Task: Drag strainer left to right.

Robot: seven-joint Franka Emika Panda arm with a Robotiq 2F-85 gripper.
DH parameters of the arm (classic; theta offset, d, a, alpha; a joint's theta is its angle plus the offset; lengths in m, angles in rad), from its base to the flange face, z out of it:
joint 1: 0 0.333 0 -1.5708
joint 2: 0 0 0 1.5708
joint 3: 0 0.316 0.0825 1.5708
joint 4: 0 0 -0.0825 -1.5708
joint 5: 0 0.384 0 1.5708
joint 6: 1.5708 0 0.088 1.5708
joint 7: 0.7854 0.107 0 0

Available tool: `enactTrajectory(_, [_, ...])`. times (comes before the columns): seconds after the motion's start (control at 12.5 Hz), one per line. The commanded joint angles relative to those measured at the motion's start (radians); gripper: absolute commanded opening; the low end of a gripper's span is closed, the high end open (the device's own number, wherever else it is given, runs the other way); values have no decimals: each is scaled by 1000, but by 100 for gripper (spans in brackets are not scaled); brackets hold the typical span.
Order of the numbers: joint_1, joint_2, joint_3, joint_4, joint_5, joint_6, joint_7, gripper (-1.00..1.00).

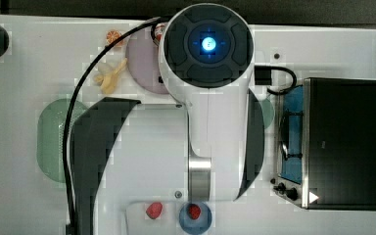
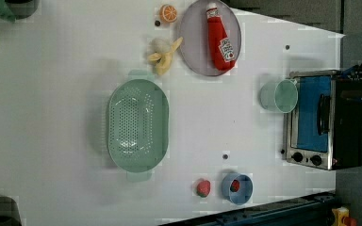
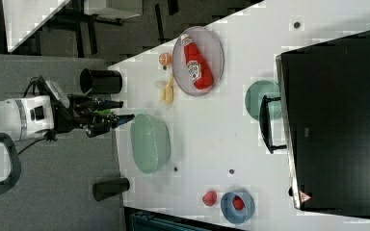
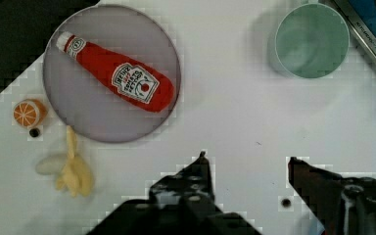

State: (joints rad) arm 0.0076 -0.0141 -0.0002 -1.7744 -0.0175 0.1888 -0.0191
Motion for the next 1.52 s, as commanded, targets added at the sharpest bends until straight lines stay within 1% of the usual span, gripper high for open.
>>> enactTrajectory(0.08, [-35, -224, -36, -19, -7, -192, 142, 60])
enactTrajectory(0.16, [-32, -224, -32, -19, -5, -187, 142, 82])
enactTrajectory(0.24, [-25, -224, -19, -19, 2, -182, 141, 99])
enactTrajectory(0.48, [14, -212, 76, -20, 51, -182, 149, 100])
enactTrajectory(0.64, [31, -193, 170, -20, 51, -180, 215, 100])
enactTrajectory(0.8, [38, -165, 268, -24, 51, -169, 376, 100])
enactTrajectory(1.12, [40, -80, 447, -61, 49, -53, 831, 100])
enactTrajectory(1.36, [42, 12, 544, -142, 38, 140, 1156, 100])
enactTrajectory(1.52, [45, 74, 574, -217, 11, 294, 1284, 100])
